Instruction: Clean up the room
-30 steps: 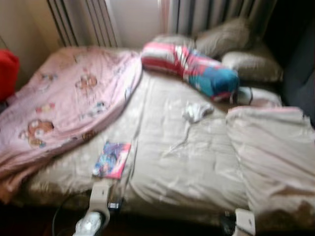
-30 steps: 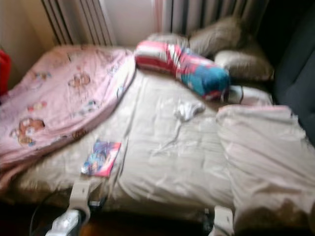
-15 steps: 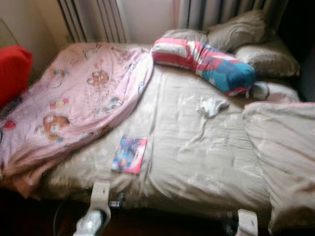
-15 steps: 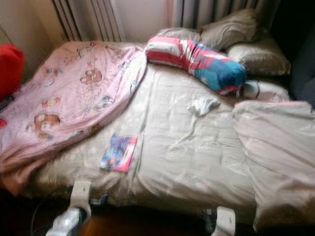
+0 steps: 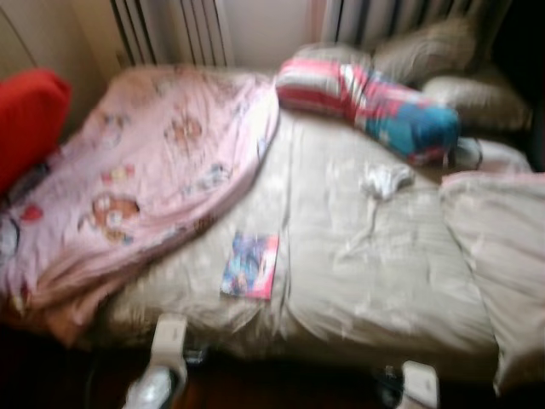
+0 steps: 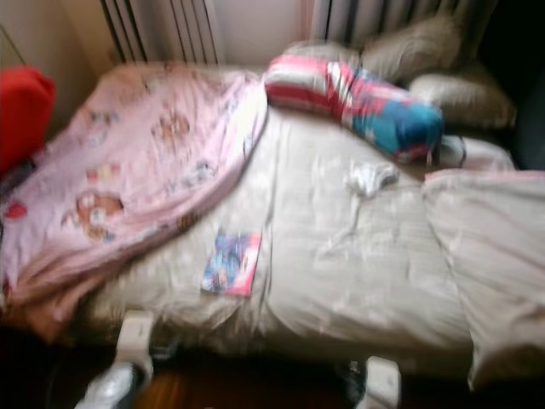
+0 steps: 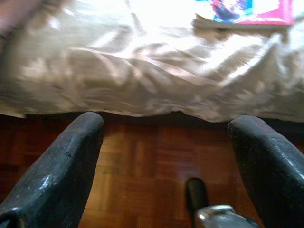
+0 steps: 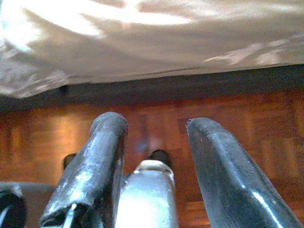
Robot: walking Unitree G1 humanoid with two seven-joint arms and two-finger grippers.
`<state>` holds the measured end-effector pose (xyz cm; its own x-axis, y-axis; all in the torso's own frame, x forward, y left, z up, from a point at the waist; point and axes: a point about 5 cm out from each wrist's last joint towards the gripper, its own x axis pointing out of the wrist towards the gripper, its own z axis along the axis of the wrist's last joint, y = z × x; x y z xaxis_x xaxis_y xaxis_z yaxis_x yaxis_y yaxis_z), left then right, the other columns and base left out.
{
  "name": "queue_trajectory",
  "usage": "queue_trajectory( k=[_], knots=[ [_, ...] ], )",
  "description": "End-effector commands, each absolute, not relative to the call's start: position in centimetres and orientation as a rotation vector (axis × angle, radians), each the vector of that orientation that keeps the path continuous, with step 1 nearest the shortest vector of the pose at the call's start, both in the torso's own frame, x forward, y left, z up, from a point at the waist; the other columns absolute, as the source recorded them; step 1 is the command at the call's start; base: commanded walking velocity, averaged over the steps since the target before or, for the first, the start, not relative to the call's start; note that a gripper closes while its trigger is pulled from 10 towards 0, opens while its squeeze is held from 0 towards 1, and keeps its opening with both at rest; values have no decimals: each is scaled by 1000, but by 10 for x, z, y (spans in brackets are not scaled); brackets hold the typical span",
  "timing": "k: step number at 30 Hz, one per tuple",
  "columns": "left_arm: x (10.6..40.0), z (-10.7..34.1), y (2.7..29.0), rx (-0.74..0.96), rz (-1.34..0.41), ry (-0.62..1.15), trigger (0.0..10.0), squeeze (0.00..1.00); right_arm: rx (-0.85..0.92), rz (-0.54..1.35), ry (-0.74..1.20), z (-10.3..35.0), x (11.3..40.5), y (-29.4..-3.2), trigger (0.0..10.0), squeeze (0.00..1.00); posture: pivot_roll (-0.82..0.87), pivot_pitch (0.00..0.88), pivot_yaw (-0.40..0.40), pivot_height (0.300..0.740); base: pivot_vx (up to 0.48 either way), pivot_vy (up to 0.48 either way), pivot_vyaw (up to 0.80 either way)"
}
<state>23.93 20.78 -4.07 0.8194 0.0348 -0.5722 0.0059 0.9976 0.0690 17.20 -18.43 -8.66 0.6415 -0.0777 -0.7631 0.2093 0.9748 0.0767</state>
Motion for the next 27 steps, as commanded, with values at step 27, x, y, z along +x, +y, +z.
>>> queue_trajectory(
  k=[27],
  knots=[
    [231,-48,205,61,9,651,10000,0,139,-167,887,-89,165,-189,10000,0,46,92,42,740,0,337,0]
  ],
)
